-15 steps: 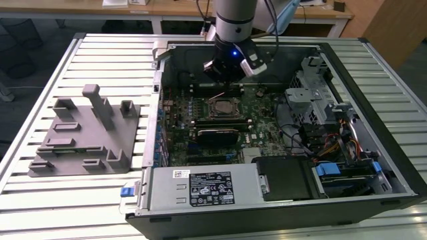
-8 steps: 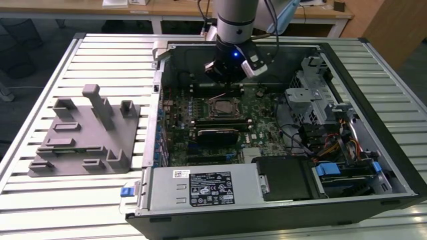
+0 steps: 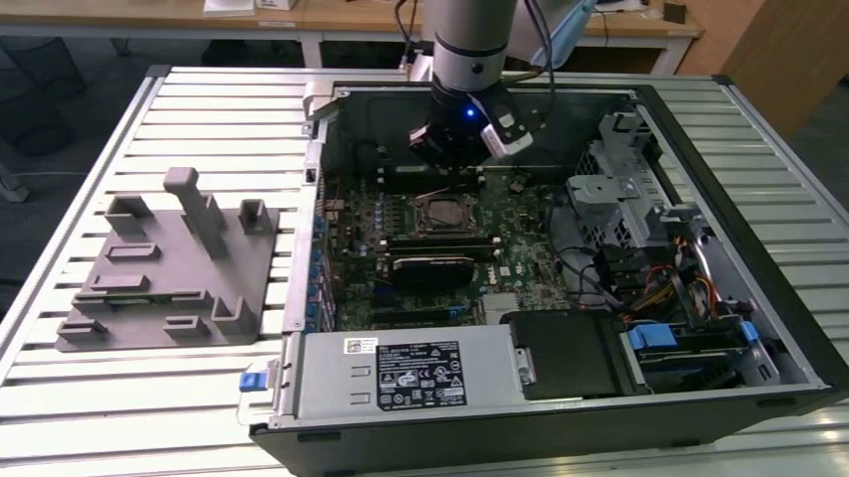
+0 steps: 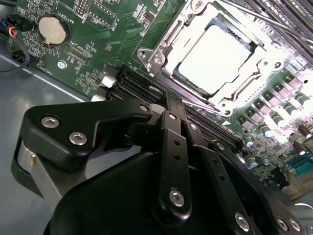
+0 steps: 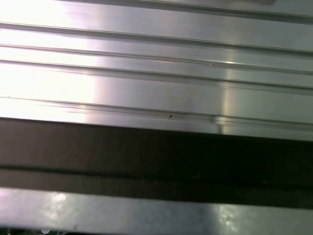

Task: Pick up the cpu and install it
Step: 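Install the first cpu locking lever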

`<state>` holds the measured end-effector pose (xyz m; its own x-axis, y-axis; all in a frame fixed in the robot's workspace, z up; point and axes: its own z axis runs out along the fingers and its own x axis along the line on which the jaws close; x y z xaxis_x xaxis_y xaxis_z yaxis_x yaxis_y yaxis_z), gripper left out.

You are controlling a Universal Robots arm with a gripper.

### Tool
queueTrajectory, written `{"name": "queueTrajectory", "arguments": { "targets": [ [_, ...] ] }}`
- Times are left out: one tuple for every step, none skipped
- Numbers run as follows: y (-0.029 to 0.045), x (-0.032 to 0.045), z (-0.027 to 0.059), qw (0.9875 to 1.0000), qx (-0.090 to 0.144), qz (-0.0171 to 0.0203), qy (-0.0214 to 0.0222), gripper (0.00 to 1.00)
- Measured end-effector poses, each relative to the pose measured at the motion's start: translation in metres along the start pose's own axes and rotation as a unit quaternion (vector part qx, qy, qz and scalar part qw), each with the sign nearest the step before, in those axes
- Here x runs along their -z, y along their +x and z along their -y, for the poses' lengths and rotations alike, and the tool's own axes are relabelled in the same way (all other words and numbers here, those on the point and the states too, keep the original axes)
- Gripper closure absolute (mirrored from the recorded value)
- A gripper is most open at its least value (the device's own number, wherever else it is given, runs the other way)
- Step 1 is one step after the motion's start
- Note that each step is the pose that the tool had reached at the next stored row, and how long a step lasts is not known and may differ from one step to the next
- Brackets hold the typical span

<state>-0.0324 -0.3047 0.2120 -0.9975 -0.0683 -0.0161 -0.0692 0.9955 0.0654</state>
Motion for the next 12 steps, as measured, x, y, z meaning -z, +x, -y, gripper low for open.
{"name": "queueTrajectory", "arguments": {
  "targets": [
    [-0.0003,-0.0010,0.0001,1.0000,0.000,0.0000,0.0000,0.89],
    [-0.0006,-0.0020,0.0002,1.0000,0.000,0.0000,0.0000,0.89],
    [-0.0009,-0.0030,0.0003,1.0000,0.000,0.0000,0.0000,0.89],
    [-0.0012,-0.0039,0.0003,1.0000,0.000,0.0000,0.0000,0.89],
    [-0.0015,-0.0047,0.0004,1.0000,0.000,0.0000,0.0000,0.89],
    [-0.0018,-0.0055,0.0005,1.0000,0.000,0.0000,0.0000,0.89],
    [-0.0020,-0.0062,0.0006,1.0000,0.000,0.0000,0.0000,0.89],
    [-0.0023,-0.0070,0.0006,1.0000,0.000,0.0000,0.0002,0.89],
    [-0.0025,-0.0078,0.0007,1.0000,0.000,0.0000,0.0004,0.89],
    [-0.0026,-0.0085,0.0007,1.0000,0.000,0.0000,0.0007,0.89],
    [-0.0028,-0.0090,0.0008,1.0000,0.000,0.0000,0.0012,0.89],
    [-0.0029,-0.0095,0.0008,1.0000,0.000,-0.0001,0.0021,0.89]
  ]
}}
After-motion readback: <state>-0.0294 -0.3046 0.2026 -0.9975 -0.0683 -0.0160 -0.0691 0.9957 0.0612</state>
